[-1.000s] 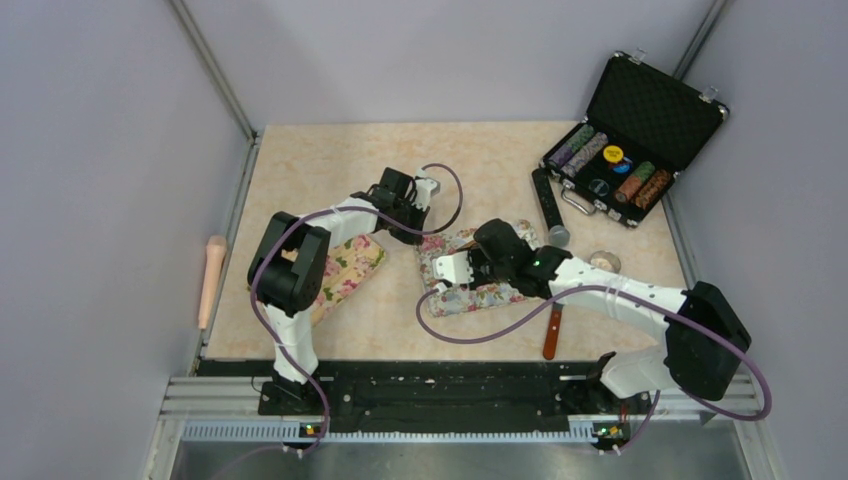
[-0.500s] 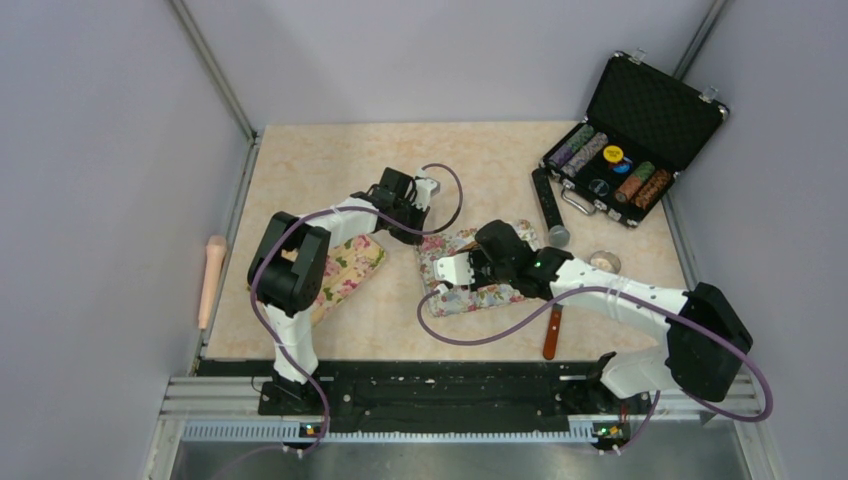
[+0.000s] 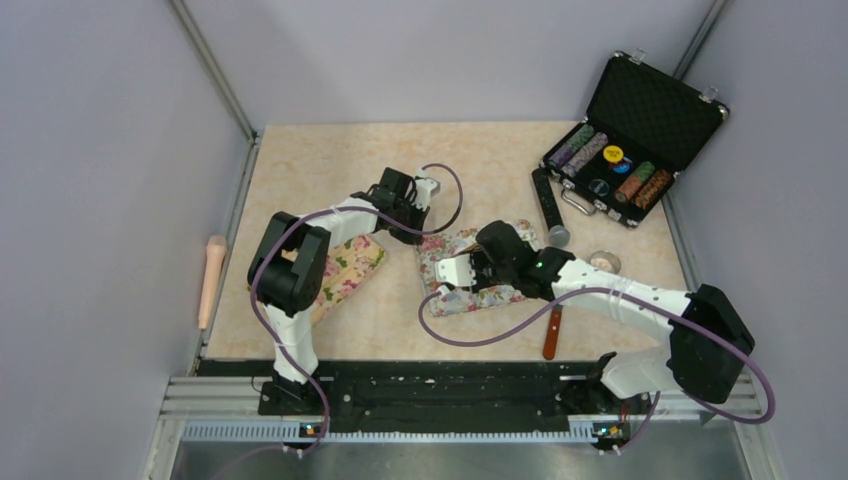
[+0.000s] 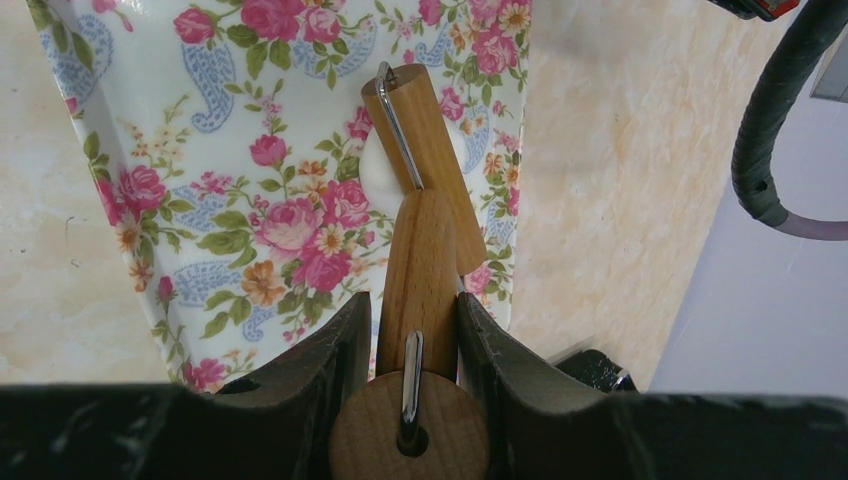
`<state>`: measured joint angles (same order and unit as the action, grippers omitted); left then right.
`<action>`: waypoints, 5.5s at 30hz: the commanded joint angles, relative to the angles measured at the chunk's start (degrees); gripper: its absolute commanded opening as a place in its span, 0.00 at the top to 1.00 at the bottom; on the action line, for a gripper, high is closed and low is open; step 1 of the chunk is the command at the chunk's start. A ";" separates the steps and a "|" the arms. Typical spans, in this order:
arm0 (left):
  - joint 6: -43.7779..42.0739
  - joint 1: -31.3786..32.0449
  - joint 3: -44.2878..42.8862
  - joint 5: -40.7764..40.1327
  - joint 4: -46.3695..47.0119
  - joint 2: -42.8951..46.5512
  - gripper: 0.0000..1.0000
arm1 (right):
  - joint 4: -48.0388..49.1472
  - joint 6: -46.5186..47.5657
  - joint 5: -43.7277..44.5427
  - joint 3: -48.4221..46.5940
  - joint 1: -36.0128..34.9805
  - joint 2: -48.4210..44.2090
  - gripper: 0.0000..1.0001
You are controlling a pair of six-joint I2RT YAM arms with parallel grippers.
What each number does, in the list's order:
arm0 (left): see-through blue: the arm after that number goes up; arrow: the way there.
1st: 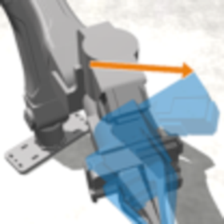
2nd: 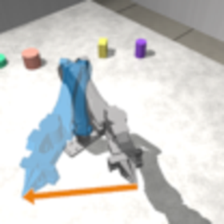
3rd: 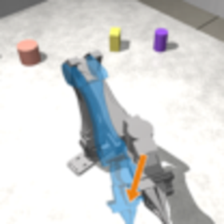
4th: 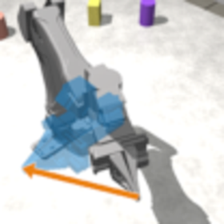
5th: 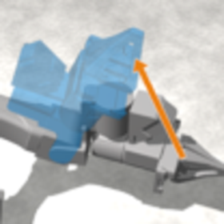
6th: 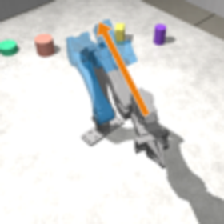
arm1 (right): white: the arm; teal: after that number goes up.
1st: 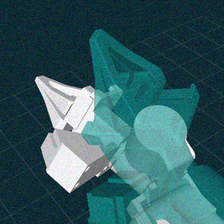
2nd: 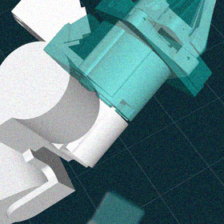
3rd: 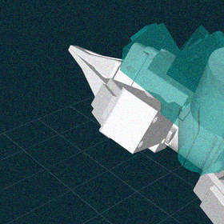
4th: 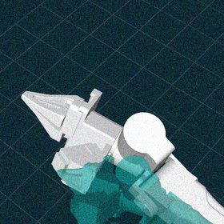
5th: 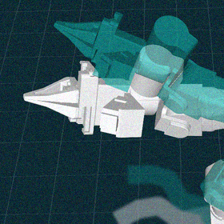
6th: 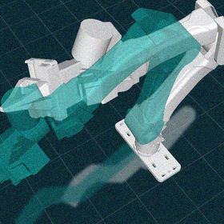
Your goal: Roll out the dumpling wrappers from the dough
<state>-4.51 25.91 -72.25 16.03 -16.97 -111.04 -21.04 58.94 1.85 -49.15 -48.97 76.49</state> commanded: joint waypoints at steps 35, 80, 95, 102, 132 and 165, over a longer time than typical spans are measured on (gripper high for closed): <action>-0.16 -0.06 1.03 -3.16 2.38 -0.43 1.00 | -20.92 -4.09 -6.68 3.52 -0.67 1.72 1.00; -0.23 -0.06 0.96 -3.12 2.26 -0.53 1.00 | -24.78 -4.18 -6.00 0.44 -0.66 0.10 1.00; -0.63 -0.03 0.61 -2.47 1.88 -0.82 1.00 | -22.78 -7.76 0.50 -15.23 -0.65 -7.39 1.00; -0.52 -0.05 0.34 -2.78 1.55 -1.04 1.00 | -5.58 -7.35 7.46 -11.60 -0.67 -2.61 1.00; -0.43 -0.05 0.62 -2.67 1.81 -0.80 1.00 | -16.05 -4.97 2.58 -2.65 -5.76 7.64 1.00; -0.42 0.01 0.72 -2.63 1.94 -0.76 1.00 | -26.33 -8.09 -4.61 -0.54 -6.47 6.89 1.00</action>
<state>-4.49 25.91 -72.25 16.01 -16.69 -111.07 -30.52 54.81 8.49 -54.39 -53.87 80.40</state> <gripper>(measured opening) 0.030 0.333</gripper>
